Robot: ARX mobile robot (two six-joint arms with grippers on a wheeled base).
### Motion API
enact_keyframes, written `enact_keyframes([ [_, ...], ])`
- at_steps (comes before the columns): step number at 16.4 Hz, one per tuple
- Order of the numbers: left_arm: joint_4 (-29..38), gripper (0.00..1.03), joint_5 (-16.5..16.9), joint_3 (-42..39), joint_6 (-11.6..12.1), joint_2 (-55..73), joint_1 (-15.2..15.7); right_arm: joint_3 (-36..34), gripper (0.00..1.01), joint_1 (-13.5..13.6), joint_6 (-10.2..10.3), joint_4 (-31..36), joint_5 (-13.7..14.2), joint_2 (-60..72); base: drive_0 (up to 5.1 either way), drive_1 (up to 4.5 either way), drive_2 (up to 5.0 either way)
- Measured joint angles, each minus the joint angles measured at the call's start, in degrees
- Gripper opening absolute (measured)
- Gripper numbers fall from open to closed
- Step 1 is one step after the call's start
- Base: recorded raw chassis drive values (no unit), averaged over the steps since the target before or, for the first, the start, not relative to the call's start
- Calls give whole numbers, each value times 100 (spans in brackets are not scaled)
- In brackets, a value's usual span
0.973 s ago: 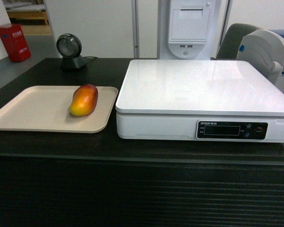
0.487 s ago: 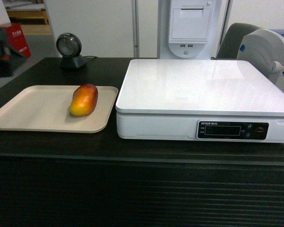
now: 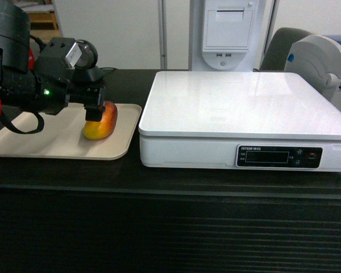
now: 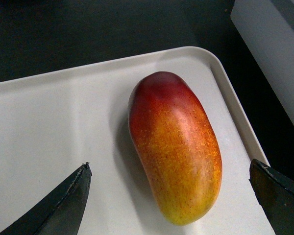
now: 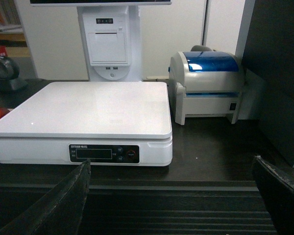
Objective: Place dark red mango on scale at checkout
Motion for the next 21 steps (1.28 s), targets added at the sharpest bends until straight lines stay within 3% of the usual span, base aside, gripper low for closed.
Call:
enact_keyframes([
  [10,-1237,98,-94,1585,31,1075,-50,0,98,0,0,0,2,0,0,0,0],
  [14,-1666,98,-22,1947,-225,1419,-59,0,98,0,0,0,2,0,0,0,0],
  [18,-1565,61,17,1858,-225,1445,-118,0,98,0,0,0,2,0,0,0,0],
  [21,-1381,58,-72,1537,-229,1228,-103,0,98,0,0,0,2,0,0,0,0],
])
